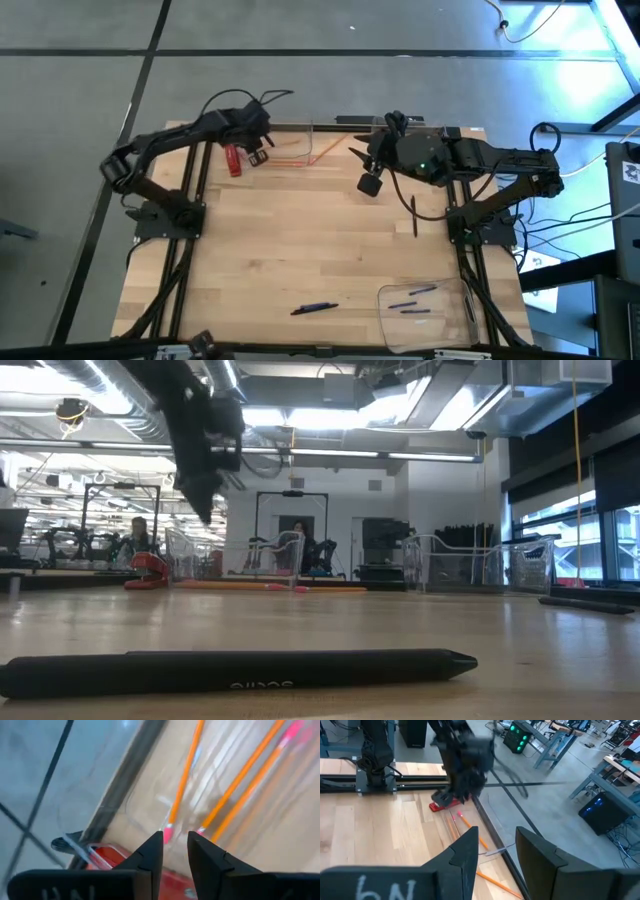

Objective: Sort crayons/erasers/pens/pencils in bins
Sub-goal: Put the black pen into the top right transparent bin

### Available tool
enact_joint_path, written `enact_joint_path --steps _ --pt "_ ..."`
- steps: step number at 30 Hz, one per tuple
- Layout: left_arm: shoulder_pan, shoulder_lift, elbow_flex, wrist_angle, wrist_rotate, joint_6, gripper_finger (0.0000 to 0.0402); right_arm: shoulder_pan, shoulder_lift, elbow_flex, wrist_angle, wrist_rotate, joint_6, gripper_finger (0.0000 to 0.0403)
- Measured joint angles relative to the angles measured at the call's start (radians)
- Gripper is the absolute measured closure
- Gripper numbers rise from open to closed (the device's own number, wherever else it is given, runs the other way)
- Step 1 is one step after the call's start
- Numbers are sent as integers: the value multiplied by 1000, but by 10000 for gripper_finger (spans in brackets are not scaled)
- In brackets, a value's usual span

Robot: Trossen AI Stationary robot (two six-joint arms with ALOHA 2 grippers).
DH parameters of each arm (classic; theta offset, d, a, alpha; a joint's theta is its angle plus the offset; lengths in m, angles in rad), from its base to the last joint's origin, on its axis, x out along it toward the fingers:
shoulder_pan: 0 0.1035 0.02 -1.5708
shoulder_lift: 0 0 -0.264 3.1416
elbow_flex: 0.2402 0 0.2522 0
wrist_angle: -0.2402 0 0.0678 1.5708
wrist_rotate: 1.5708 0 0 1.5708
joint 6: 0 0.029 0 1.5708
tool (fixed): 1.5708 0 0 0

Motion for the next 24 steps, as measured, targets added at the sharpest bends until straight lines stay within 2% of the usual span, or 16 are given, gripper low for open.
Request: enact_joint_path --steps 9,12,19,21,24 --pt "-123 -198 0 -16 162 -262 321 0 0 0 -92 -6 12 271" --pt "-187 -237 0 -42 173 -331 321 -9 0 0 -123 -68 28 271" --pt "-388 -281 0 -103 196 -419 321 -49 0 0 -232 -306 27 271" --pt "-451 -282 0 -111 200 -483 321 -58 0 0 -298 -341 77 271" --pt "-542 -282 0 -112 198 -590 321 -68 0 -1 -410 -341 222 271"
